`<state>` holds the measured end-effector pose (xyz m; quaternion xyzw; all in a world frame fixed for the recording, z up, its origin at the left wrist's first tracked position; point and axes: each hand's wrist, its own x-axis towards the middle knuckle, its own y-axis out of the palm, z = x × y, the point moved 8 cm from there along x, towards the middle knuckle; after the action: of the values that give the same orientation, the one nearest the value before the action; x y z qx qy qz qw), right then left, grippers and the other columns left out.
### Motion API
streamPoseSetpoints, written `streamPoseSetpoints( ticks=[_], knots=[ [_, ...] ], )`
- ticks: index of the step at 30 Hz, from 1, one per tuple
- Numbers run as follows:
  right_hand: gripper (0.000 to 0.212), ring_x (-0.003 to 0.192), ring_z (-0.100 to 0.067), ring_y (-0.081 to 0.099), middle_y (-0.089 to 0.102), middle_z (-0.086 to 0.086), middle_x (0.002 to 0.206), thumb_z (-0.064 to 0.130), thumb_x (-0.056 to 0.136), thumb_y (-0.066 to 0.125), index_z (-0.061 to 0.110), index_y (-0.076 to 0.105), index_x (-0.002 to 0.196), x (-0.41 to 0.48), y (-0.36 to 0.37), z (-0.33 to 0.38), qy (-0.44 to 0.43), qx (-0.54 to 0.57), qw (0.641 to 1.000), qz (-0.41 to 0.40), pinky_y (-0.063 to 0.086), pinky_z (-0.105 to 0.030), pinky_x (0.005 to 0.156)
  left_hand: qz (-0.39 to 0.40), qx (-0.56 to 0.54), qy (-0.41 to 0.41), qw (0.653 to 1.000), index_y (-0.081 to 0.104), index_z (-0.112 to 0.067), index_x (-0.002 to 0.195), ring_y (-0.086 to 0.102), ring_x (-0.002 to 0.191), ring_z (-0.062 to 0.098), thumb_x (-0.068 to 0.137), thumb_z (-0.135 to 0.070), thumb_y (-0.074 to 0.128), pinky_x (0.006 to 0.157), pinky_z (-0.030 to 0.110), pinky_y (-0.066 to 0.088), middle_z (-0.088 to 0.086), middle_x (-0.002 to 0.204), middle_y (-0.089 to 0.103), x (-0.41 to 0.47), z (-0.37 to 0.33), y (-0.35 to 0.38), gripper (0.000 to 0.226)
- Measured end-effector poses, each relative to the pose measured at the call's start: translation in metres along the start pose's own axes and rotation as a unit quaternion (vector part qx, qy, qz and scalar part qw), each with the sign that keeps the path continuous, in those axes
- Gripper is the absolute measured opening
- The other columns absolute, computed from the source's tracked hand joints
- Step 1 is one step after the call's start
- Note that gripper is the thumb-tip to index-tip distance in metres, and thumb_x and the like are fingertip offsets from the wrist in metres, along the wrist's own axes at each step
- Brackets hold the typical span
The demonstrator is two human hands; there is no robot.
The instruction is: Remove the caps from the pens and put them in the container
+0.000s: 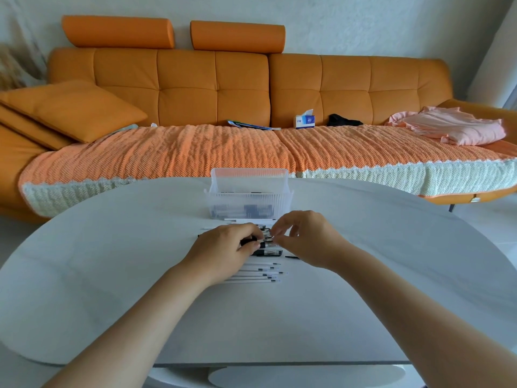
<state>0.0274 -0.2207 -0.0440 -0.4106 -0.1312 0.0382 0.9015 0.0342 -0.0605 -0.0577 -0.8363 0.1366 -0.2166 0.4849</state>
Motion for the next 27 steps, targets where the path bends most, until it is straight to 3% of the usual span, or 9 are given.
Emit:
streamPoseSetpoints(
  ticks=[8,12,17,22,27],
  knots=[
    [0.008,0.066,-0.007,0.064,0.066,0.022,0.077,0.026,0.088,0.067,0.032,0.072,0.087,-0.003,0.002,0.001,-0.012,-0.007,1.0,0.02,0.044,-0.009,0.057,-0.052,0.009,0.022,0.998,0.067,-0.038,0.1,0.057,0.079,0.004,0.092,-0.044,0.059,0.069,0.027,0.049,-0.017,0.088,0.067,0.001,-0.011,-0.006,0.013],
    [0.005,0.06,-0.004,0.061,0.066,0.026,0.074,0.028,0.084,0.075,0.032,0.072,0.085,-0.005,-0.001,-0.002,-0.009,-0.006,1.0,0.019,0.043,-0.012,0.057,-0.058,0.013,0.024,0.998,0.067,-0.037,0.097,0.058,0.082,0.002,0.091,-0.041,0.06,0.065,0.018,0.043,-0.02,0.089,0.067,0.004,-0.017,-0.004,0.009],
    [0.005,0.063,0.002,0.058,0.065,0.023,0.075,0.034,0.086,0.072,0.033,0.072,0.081,-0.005,-0.005,-0.004,0.006,-0.032,0.999,0.0,0.041,-0.016,0.056,-0.077,0.015,0.035,0.996,0.065,-0.035,0.091,0.061,0.082,0.005,0.09,-0.036,0.062,0.069,0.027,0.049,-0.02,0.087,0.067,0.005,-0.025,-0.003,0.003],
    [0.011,0.062,0.01,0.053,0.065,0.021,0.08,0.034,0.092,0.064,0.033,0.071,0.083,-0.006,-0.004,-0.008,0.022,-0.048,0.998,0.02,0.034,-0.016,0.055,-0.087,0.022,0.05,0.995,0.062,-0.033,0.088,0.059,0.075,0.007,0.089,-0.033,0.062,0.064,0.029,0.049,-0.018,0.084,0.066,0.007,-0.031,0.0,0.001],
    [0.011,0.06,0.005,0.056,0.066,0.02,0.084,0.036,0.091,0.063,0.032,0.071,0.083,-0.006,-0.01,-0.024,0.048,-0.041,0.998,0.023,0.047,-0.024,0.062,-0.089,0.035,0.047,0.994,0.063,-0.032,0.089,0.06,0.08,0.004,0.091,-0.033,0.06,0.063,0.023,0.046,-0.02,0.09,0.067,0.01,-0.028,0.0,0.003]
  ],
)
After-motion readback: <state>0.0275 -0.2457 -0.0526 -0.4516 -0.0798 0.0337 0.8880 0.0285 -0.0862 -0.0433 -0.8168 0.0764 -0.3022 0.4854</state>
